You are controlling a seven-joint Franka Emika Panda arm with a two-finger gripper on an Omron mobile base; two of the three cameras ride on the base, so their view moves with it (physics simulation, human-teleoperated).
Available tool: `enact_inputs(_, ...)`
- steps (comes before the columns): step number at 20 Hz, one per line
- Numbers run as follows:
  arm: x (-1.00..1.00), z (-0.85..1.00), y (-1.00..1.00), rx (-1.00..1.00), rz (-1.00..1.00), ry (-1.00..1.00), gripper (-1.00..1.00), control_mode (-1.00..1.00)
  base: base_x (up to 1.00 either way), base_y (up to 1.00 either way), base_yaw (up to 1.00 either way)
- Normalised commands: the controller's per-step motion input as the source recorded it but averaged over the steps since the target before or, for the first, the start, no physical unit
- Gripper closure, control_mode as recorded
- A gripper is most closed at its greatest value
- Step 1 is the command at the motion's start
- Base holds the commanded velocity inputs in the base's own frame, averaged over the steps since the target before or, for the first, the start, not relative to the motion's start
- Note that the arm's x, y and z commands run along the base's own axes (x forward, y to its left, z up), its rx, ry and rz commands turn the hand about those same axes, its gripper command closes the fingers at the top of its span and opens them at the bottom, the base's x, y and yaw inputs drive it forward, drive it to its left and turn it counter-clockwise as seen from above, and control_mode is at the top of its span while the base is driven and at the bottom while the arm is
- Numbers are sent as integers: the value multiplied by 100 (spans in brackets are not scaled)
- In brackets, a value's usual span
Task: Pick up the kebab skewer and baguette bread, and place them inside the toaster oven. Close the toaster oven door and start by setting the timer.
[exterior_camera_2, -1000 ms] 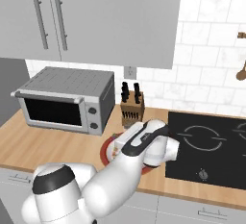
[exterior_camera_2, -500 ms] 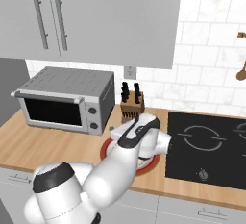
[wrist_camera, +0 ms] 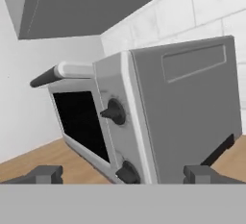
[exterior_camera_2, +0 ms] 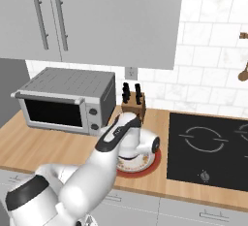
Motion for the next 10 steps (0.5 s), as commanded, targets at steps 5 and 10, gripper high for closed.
enact_inputs(5,1,16,51,-12,-29,1,-100,-100,0,0,0)
enact_inputs(10,0,11,35,-8,-20,3,-100,-100,0,0,0)
